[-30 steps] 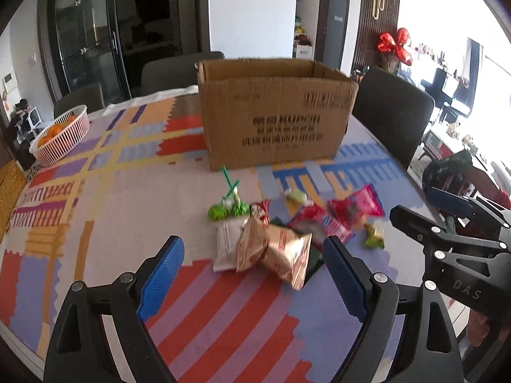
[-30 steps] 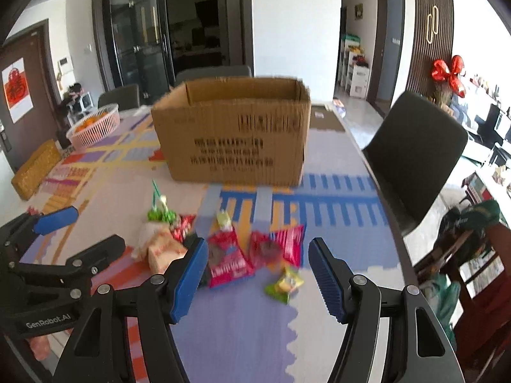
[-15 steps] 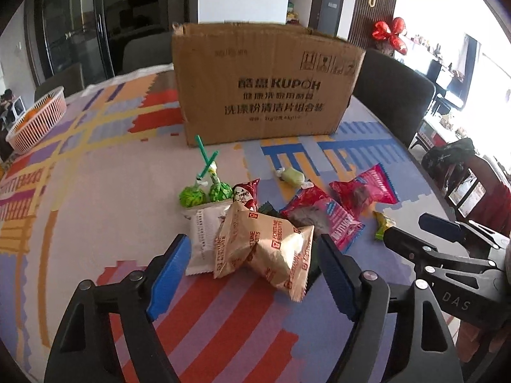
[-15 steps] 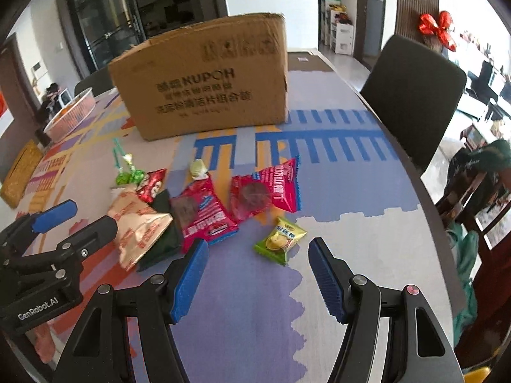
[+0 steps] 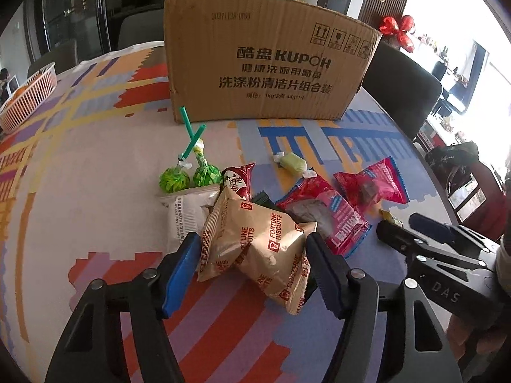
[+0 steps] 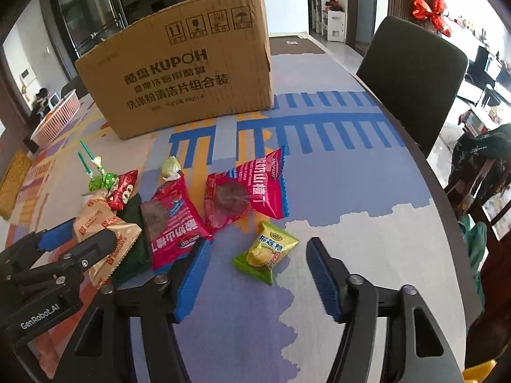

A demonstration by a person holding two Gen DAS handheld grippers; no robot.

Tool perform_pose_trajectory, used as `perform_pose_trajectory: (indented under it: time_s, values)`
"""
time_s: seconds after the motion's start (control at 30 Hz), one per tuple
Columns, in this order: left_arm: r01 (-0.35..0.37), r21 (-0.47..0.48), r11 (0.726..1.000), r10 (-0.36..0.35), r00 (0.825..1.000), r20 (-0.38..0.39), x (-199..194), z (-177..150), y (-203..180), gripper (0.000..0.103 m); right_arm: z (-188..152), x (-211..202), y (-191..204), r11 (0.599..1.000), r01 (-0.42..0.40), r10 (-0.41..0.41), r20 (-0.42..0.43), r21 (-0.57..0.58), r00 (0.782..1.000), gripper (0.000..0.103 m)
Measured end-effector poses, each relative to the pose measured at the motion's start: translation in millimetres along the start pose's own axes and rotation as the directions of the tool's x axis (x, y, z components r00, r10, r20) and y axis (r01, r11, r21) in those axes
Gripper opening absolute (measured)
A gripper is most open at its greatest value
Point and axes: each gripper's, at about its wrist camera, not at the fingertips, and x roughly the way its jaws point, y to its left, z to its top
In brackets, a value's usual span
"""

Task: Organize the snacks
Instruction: 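Grasp the beige biscuit bag with left tool while right tool grasps yellow durian candy, then carry both held snacks into the cardboard box and open both tools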

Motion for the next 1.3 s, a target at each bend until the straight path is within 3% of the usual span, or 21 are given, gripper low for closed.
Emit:
perform_pose_trajectory:
  time_s: [0.27, 0.47, 0.83, 1.3]
  values:
    - [0.016, 0.0, 1.0, -0.016, 1.0, 0.006, -0.5, -0.2, -5.5, 0.053, -1.5, 11.5, -2.1, 0.999, -0.032, 0.033, -0.025, 0.033, 0.999, 0.05]
    - [0.031, -0.01, 0.999, -0.031, 0.999, 0.011, -2.5, -0.3, -6.5, 0.047, -2.5, 11.1, -4.0, 1.0, 0.012, -0.012, -0.024, 0.024, 1.0, 0.028]
    - [0.04, -0.015, 0.999, -0.039, 0.999, 0.029, -13.1, -4.2, -7.4, 0.043, -6.6, -2.7, 0.7, 1.0, -0.015, 0.015, -0.013, 0.013, 1.0, 0.024]
    - [0.046, -0.019, 0.999, -0.044, 0.993, 0.114, -51.4, -0.9, -7.5, 0.043, -1.2, -53.2, 17.5, 0.998, -0.049, 0.051, 0.097, -0.025, 0.994, 0.024]
